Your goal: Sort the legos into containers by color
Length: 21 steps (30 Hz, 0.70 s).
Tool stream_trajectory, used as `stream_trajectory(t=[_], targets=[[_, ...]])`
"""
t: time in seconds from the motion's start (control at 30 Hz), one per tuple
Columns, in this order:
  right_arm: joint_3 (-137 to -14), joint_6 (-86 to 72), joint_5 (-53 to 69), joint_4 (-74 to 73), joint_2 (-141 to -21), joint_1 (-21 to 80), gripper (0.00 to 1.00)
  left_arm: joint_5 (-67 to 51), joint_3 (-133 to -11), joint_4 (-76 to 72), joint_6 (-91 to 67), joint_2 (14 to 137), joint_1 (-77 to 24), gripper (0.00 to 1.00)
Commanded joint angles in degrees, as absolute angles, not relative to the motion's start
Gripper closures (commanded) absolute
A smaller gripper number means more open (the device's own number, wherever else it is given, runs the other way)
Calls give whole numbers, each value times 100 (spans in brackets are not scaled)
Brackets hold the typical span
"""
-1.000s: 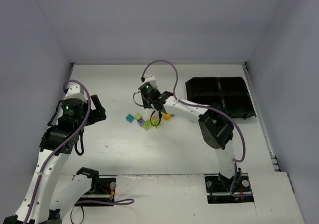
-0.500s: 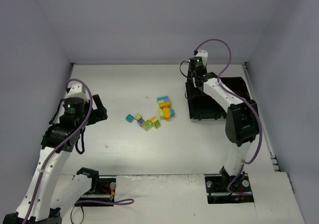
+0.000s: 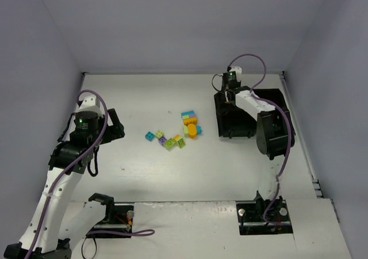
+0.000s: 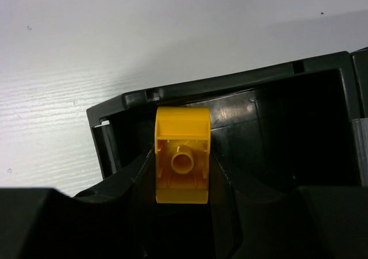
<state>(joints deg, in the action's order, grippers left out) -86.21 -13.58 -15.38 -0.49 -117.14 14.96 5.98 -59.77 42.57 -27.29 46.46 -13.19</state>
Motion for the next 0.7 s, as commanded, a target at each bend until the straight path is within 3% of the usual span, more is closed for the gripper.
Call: stream_trajectory(t=[0.0,0.33,0.67], targets=[[-8640,-1389,-1477,211,-11619,1512,78,563,-6012,3938,-2769,4711,-1336,18],[-8605,-1353,-1213,185,-11479,1512,55,457,-6038,3867,-2812,4808,-1336,18],[-8605,-959,-984,62,-10610,2135,45,413,-6047,3797,-2812,4799,-1336,18]])
